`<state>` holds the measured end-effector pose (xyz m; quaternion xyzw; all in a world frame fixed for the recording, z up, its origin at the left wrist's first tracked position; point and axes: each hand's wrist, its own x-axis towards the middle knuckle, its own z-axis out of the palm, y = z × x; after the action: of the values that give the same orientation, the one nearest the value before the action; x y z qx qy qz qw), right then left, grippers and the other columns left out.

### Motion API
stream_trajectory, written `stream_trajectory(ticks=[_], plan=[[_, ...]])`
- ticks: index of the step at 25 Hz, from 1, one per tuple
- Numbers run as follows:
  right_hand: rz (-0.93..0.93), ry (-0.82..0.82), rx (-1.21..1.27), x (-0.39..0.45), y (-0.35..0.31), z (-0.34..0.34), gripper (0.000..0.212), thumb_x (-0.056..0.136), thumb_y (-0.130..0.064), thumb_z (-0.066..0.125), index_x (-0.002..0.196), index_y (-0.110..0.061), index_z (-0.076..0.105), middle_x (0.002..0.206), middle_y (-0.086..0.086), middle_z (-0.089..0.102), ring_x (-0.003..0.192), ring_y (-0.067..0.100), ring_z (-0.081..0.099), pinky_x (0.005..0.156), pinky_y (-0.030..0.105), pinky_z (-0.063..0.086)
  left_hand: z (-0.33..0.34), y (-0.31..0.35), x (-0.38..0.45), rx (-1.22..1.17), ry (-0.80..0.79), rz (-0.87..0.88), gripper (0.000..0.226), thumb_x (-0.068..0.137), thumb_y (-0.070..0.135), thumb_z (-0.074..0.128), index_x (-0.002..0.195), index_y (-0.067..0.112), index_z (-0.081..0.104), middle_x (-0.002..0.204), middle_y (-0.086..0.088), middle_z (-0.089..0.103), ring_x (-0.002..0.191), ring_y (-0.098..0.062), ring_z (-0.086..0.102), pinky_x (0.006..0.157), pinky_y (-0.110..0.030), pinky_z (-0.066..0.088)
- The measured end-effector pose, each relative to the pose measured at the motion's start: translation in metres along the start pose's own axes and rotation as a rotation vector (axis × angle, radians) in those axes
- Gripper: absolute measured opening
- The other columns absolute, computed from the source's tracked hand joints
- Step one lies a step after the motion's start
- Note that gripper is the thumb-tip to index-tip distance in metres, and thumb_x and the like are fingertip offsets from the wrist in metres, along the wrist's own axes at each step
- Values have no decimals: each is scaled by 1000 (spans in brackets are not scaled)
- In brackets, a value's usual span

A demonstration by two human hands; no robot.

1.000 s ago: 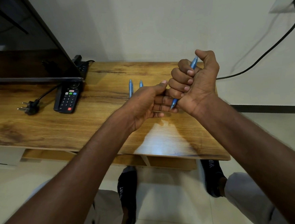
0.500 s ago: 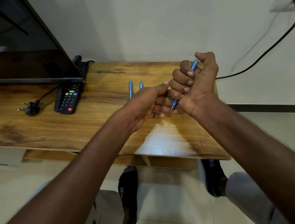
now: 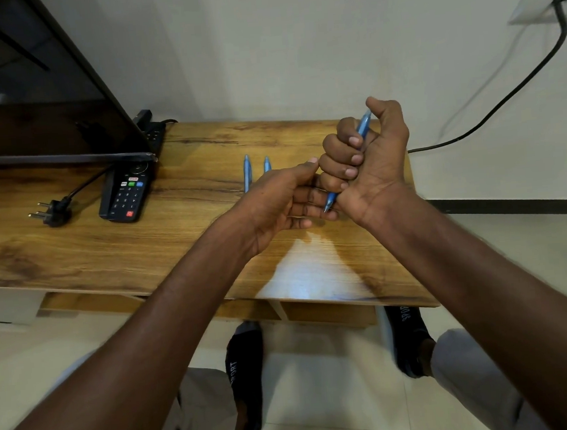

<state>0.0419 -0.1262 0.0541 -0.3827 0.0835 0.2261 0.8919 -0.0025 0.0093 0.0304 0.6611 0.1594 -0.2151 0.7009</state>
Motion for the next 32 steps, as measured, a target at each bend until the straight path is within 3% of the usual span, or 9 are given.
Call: stream_trajectory(ticks=[21, 32], plan=[[-48, -16, -91, -1, 3, 5, 54, 103, -48, 36, 59, -17, 31, 44, -5, 21, 43, 12, 5, 44, 15, 11, 3, 3, -4, 16, 15, 8, 40, 108, 44, 47, 103, 15, 73, 94, -9, 80, 84, -20, 78, 75, -35, 48], [-71, -144, -154, -2, 4, 5, 55, 105, -46, 31, 60, -16, 28, 43, -5, 19, 43, 13, 3, 44, 15, 11, 4, 4, -5, -19, 37, 22, 31, 106, 33, 46, 105, 14, 71, 94, -8, 80, 78, -18, 77, 70, -33, 48]])
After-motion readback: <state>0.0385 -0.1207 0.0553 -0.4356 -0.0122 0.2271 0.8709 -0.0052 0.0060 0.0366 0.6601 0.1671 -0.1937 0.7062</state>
